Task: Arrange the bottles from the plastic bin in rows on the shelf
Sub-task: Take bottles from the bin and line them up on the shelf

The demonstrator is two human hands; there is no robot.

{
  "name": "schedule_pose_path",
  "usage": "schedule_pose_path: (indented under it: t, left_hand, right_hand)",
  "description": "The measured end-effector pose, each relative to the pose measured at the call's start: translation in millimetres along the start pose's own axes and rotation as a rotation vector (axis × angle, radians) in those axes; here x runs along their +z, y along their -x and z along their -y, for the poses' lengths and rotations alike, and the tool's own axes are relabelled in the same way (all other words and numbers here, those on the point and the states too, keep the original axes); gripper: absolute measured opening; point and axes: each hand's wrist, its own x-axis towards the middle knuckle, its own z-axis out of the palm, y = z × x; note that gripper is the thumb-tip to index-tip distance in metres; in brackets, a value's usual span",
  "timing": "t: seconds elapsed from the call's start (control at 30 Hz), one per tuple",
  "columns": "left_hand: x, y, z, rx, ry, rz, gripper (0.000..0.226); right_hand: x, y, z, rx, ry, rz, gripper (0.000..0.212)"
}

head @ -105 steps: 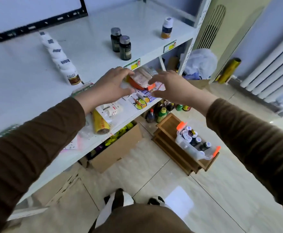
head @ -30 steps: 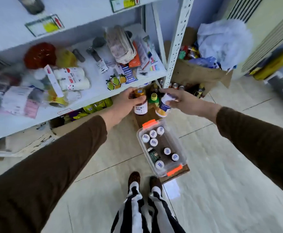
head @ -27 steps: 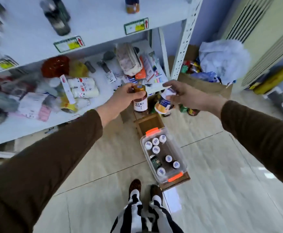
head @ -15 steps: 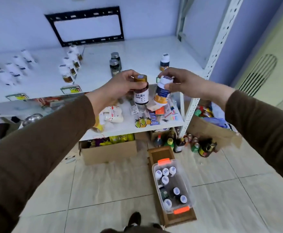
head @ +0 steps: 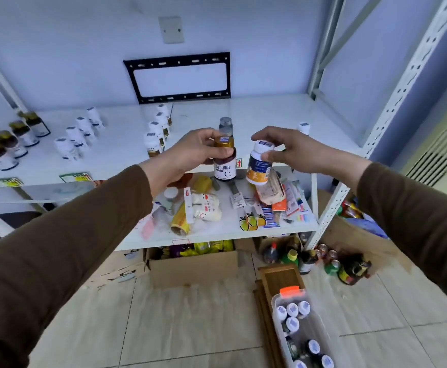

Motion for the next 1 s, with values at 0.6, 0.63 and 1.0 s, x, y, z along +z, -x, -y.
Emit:
schedule_pose_path:
  t: [0.6,0.63,1.0]
  left_hand:
    - [-78,-110,25,0.03,0.095,0.011,0.032]
    - [-78,-118,22,0.04,0.09,0.008,0.032]
    - [-70,-206,0,0.086,0.095,0.049,0.029]
  right_hand:
    - [-2,-115,-14,0.067,-0.027,-0.096,0.029]
    - [-8,-120,-18,0.065,-0.028,-0.108,0.029]
    - [-55,-166,-66,0.105,0.005,-0.146,0.032]
